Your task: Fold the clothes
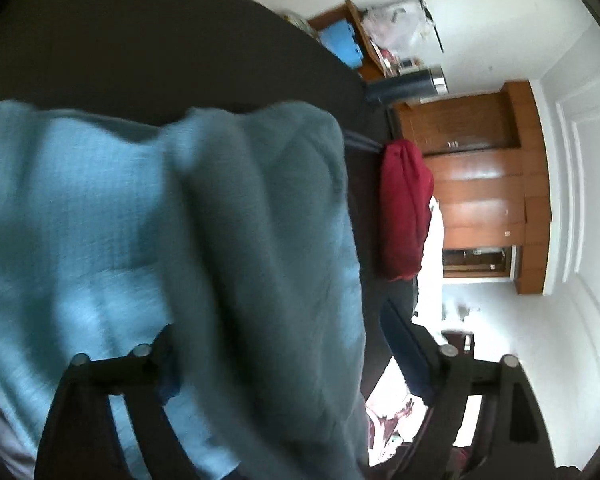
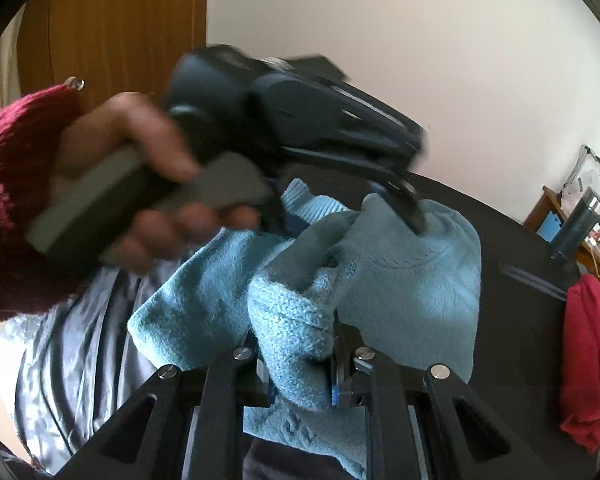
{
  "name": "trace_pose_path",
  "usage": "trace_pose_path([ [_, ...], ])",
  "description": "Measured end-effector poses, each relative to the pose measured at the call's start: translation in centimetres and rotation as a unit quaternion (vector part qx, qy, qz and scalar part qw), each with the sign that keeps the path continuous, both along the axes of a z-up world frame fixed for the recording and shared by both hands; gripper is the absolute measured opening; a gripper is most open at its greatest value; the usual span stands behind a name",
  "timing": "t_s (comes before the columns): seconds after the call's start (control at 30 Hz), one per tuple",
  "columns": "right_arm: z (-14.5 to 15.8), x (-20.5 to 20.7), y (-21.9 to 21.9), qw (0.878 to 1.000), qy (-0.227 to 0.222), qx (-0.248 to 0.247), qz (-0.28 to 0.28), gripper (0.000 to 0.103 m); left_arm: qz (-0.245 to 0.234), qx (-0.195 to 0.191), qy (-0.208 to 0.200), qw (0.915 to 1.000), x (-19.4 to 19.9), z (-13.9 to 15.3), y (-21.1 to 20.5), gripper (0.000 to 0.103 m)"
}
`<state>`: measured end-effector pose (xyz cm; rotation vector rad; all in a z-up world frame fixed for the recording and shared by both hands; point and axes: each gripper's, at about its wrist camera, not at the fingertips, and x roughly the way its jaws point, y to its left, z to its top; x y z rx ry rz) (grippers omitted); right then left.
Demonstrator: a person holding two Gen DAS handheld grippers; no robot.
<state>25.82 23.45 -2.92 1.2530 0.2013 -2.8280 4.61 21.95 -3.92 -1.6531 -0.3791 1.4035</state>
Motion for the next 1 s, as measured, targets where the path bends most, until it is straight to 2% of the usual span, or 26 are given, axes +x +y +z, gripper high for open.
trace_pose_path([
  [0.03,0.0,0.1,0.0,1.0,0.001,0.003,-0.002,0.019,-0.005,0.004,0.003,1.0,0.0,0.2,0.5,0.031],
  [0.07,0.1,0.1,0.1,1.0,0.003,0.009,-0.006,0.019,-0.01,0.007,0.005,0.9999,0.1,0.4,1.1,0.025],
  [0.13,0.4,0.3,0.8,1.0,0.009,0.01,-0.022,0.019,-0.02,0.015,0.01,0.9996,0.1,0.8,2.2,0.022],
  [0.2,1.1,0.5,1.9,0.999,0.017,-0.002,-0.039,0.019,-0.031,0.022,0.015,0.9992,0.2,1.2,3.2,0.021],
  [0.3,2.7,0.6,2.2,0.998,0.039,-0.011,-0.041,0.019,-0.038,0.046,0.045,0.9972,0.0,3.9,3.4,0.02],
  [0.4,4.4,0.5,2.2,0.997,0.063,-0.02,-0.038,0.019,-0.036,0.059,0.073,0.9949,0.0,6.3,1.9,0.02],
  [0.47,5.2,0.4,1.3,0.997,0.073,-0.026,-0.021,0.019,-0.025,0.064,0.079,0.9945,-0.2,6.7,-0.1,0.02],
  [0.67,3.7,-0.9,-3.1,0.996,0.058,-0.038,0.06,0.019,0.057,0.05,0.056,0.9955,-1.3,3.3,-9.1,0.02],
  [0.77,1.7,-2.0,-5.3,0.994,0.028,-0.048,0.096,0.019,0.086,0.032,0.05,0.9945,-1.2,0.6,-12.6,0.02],
  [1.0,-3.3,-4.0,-8.5,0.989,-0.038,-0.043,0.138,0.019,0.102,0.017,0.055,0.993,-0.9,-3.7,-13.0,0.02],
])
